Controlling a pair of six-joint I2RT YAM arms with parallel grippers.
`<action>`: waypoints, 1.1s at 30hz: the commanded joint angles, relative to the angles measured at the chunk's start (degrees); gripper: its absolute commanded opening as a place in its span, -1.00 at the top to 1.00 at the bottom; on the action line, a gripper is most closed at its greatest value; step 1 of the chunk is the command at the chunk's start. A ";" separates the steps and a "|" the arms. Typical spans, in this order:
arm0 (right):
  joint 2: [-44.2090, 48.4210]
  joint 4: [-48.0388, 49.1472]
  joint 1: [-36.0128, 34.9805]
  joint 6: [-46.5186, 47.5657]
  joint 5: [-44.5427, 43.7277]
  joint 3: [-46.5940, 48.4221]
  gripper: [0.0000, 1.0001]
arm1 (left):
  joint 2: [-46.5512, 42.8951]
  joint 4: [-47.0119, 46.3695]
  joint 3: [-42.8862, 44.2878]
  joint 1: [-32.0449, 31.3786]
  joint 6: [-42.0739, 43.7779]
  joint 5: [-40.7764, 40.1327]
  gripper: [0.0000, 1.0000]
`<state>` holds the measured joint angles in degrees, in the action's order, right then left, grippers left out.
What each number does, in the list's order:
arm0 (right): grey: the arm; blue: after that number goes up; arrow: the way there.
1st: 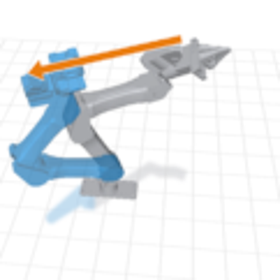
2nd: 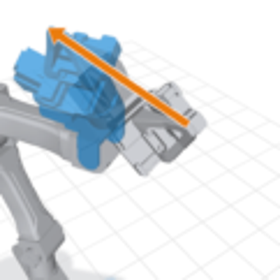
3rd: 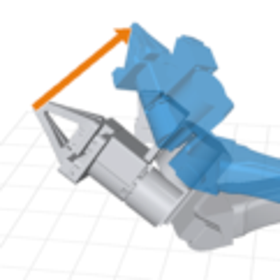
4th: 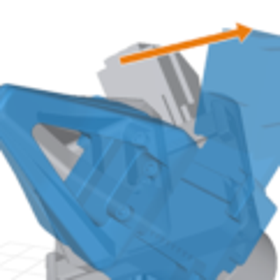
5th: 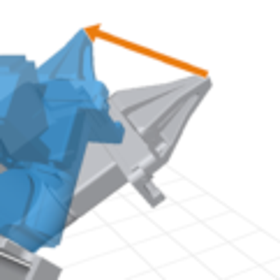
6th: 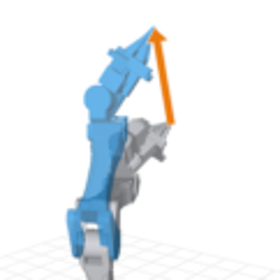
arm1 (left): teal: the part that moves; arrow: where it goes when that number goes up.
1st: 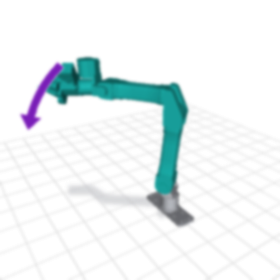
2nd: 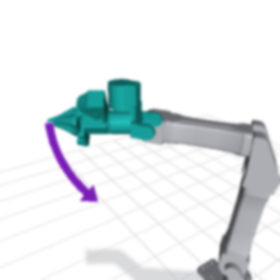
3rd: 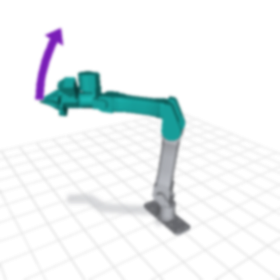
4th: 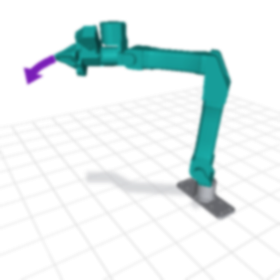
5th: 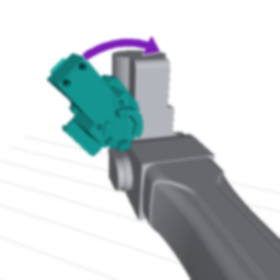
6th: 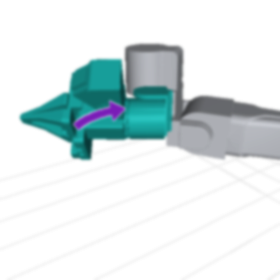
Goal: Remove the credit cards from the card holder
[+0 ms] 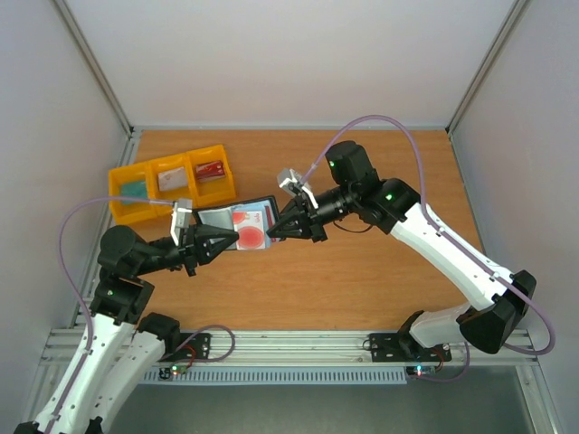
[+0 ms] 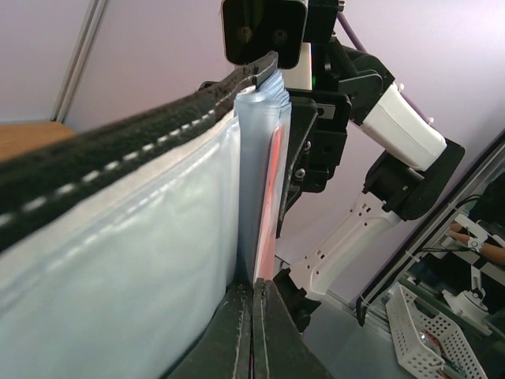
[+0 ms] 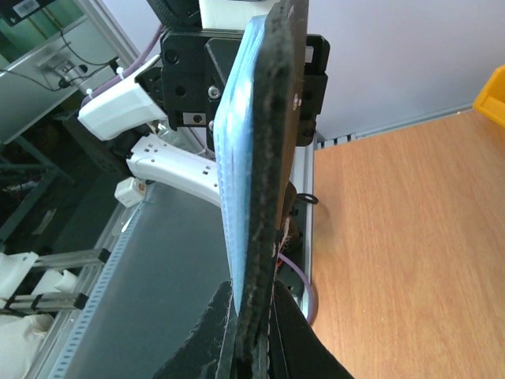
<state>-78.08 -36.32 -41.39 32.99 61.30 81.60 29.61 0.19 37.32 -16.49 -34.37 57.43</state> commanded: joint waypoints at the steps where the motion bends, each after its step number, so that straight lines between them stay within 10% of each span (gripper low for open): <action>1: 1.15 -6.77 1.66 3.79 0.58 2.85 0.97 | -0.89 -2.82 -0.02 0.46 -0.61 0.14 0.99; 33: 0.88 -4.73 1.48 1.68 3.13 2.86 0.97 | 0.12 -0.75 0.49 0.49 1.51 -2.83 0.94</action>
<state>-78.37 -40.56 -40.01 34.72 62.61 82.48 29.71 0.82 37.34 -16.32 -32.82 55.16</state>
